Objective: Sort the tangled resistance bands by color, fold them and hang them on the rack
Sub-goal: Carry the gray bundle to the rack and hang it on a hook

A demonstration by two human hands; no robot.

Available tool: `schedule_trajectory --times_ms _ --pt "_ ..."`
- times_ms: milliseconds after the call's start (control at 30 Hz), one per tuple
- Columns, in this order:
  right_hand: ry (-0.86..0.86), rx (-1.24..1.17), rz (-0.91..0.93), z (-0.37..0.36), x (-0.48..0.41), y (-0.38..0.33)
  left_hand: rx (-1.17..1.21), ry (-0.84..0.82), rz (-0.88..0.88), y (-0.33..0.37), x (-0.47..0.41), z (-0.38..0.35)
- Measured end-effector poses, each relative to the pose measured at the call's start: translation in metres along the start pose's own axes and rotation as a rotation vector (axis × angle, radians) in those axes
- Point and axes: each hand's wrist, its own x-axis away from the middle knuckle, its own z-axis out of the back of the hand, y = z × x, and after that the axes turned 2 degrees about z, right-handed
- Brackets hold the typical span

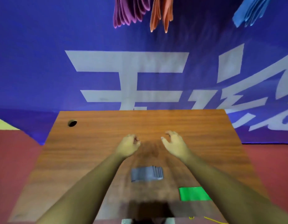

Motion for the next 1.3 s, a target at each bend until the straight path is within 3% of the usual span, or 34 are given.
schedule_trajectory --times_ms 200,533,900,1133,1300 --pt "-0.213 0.071 -0.007 -0.071 0.029 0.024 -0.038 -0.118 0.11 -0.07 0.014 -0.05" --pt "-0.484 0.138 -0.011 -0.171 0.04 0.027 0.034 -0.267 0.092 -0.146 0.013 -0.096" --pt "-0.422 0.262 0.035 -0.209 0.031 0.044 0.116 -0.095 -0.057 -0.183 0.006 -0.13" --pt "-0.32 0.267 0.116 -0.205 0.039 0.051 0.128 -0.211 0.049 -0.179 0.011 -0.136" --pt "-0.339 0.098 0.002 -0.208 0.033 0.056 0.162 -0.207 -0.017 -0.181 0.013 -0.142"
